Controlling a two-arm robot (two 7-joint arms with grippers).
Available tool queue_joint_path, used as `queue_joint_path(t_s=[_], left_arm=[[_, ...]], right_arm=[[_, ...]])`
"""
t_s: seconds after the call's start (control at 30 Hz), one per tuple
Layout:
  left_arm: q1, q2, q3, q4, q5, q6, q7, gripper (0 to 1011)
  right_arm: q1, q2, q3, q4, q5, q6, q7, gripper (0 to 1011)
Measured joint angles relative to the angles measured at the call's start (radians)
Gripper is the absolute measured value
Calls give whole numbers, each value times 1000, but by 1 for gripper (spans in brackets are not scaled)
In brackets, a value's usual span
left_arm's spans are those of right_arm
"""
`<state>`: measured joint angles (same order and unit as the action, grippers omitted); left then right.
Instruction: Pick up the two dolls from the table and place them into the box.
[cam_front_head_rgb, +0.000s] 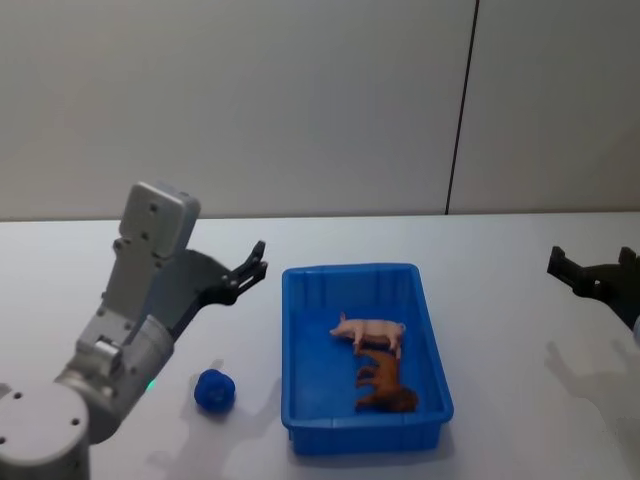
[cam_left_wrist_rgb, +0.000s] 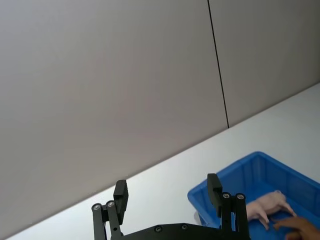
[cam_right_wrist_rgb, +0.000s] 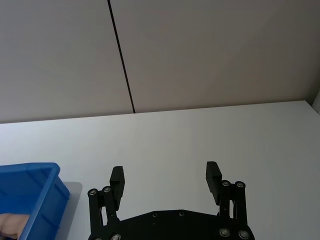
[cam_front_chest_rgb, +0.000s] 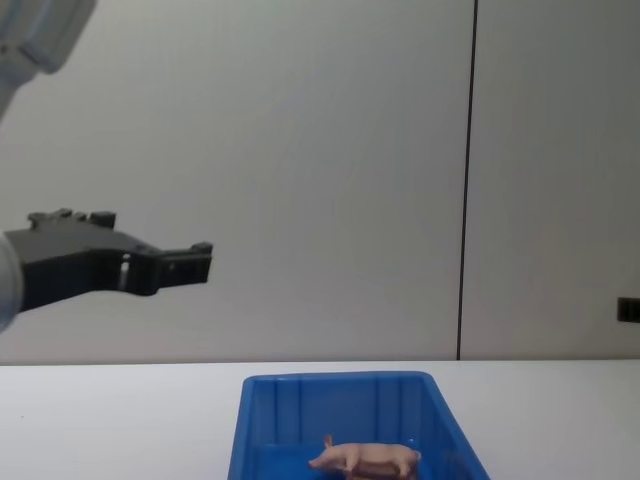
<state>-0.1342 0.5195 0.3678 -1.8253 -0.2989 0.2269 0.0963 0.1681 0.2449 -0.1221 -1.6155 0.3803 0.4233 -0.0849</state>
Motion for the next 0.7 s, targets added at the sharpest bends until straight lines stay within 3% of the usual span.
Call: queue_joint_path(t_s=[0.4,0.7], left_arm=[[97,95,-38,-108,-145,122,-12,1001],[133,130,-50,-131,-212,201,-49,1001]], right_arm=[[-1,1,1,0,-2,-4,-4,1001],[-2,1,1,0,-3,-6,-5,1001]])
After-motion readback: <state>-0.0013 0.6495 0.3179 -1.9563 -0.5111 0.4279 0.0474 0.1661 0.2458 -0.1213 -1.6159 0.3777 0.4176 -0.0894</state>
